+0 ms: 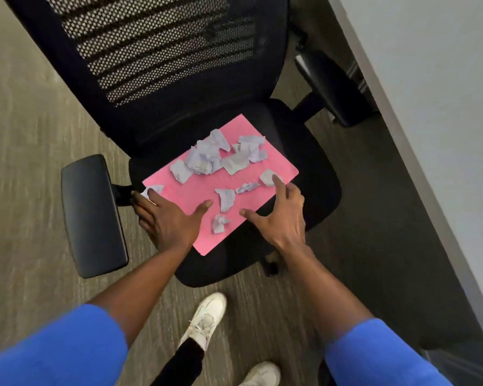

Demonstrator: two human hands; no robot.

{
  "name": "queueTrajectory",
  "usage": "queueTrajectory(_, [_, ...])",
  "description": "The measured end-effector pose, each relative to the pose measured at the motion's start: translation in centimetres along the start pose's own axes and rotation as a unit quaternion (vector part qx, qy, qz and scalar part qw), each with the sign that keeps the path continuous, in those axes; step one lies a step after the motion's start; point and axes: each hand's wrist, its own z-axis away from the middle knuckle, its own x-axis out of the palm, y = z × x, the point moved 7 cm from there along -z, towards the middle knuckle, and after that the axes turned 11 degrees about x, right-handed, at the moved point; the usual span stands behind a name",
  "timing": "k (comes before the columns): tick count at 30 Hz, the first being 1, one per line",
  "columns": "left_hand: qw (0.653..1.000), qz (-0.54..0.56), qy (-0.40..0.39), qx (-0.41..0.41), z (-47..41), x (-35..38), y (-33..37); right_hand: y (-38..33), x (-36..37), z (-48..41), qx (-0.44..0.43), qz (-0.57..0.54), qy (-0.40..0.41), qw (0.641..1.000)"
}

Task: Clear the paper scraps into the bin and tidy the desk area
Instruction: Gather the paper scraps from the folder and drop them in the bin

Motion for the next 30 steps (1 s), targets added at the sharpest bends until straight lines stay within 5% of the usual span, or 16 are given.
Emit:
queueTrajectory(16, [0.994,-0.089,0.02,0.055,-5.2,-0.5,-0.9,-6.8,5.6,-3.9,-0.065,0.217,0.02,0.974])
queueTrajectory(30, [0.981,-0.107,0.055,0.151,-6.5,-1.2,2.0,-6.0,5.7,-0.3,-0.117,0.152,-0.041,0.98])
